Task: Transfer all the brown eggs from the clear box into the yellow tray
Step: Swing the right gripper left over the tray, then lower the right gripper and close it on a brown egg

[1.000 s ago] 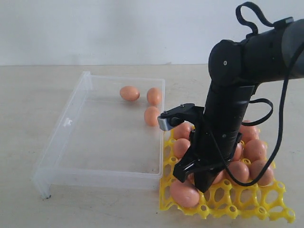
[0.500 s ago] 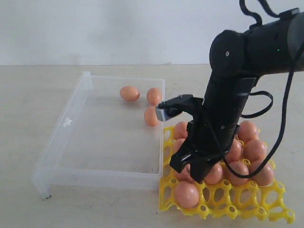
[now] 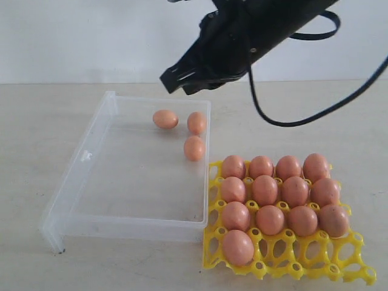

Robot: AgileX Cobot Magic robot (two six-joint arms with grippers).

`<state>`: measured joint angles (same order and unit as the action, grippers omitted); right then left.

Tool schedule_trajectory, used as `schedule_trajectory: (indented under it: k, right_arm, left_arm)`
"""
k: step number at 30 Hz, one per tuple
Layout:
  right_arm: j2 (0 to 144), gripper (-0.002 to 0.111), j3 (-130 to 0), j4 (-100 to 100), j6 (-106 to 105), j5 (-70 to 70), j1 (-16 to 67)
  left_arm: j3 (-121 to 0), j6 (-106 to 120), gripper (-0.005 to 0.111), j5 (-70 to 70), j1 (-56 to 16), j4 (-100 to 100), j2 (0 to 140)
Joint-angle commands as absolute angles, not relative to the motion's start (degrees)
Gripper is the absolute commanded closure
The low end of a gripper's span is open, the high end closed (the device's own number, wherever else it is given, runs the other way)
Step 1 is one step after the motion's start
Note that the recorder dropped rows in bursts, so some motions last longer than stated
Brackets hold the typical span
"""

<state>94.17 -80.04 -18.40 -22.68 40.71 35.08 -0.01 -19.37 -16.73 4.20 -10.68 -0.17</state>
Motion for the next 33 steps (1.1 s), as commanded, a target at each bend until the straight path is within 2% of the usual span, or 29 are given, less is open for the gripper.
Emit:
schedule_trajectory:
  k: [1, 7, 14, 16, 21, 23, 33]
  right_arm:
    - [104.73, 0.109, -87.12, -12.19, -15.39, 49.09, 38.35]
    - [121.64, 0.109, -105.94, -8.19, -8.02, 66.20, 40.03]
    - [126.37, 0.107, -114.34, -3.81, -2.96, 61.80, 40.56]
    - [126.86, 0.098, -114.70, -2.99, -2.96, 61.67, 40.56]
    - [127.67, 0.057, -114.70, -1.77, 0.00, 62.27, 40.56]
    - [127.67, 0.047, -114.70, 0.00, 4.73, 62.32, 40.56]
    - [128.12, 0.047, -114.70, 8.11, 21.84, 58.65, 40.56]
  left_arm:
    - [0.00, -19.80, 0.111, -16.78, 3.92, -10.31, 0.00]
    - [0.00, -19.80, 0.111, -16.78, 3.92, -10.31, 0.00]
    - [0.00, -19.80, 0.111, -16.78, 3.92, -10.31, 0.00]
    - [0.00, -19.80, 0.111, -16.78, 3.92, -10.31, 0.00]
    - [0.00, -19.80, 0.111, -16.78, 3.92, -10.31, 0.00]
    - [0.00, -19.80, 0.111, -16.78, 3.92, -10.31, 0.00]
    - [0.00, -19.80, 0.111, -16.78, 3.92, -10.31, 0.00]
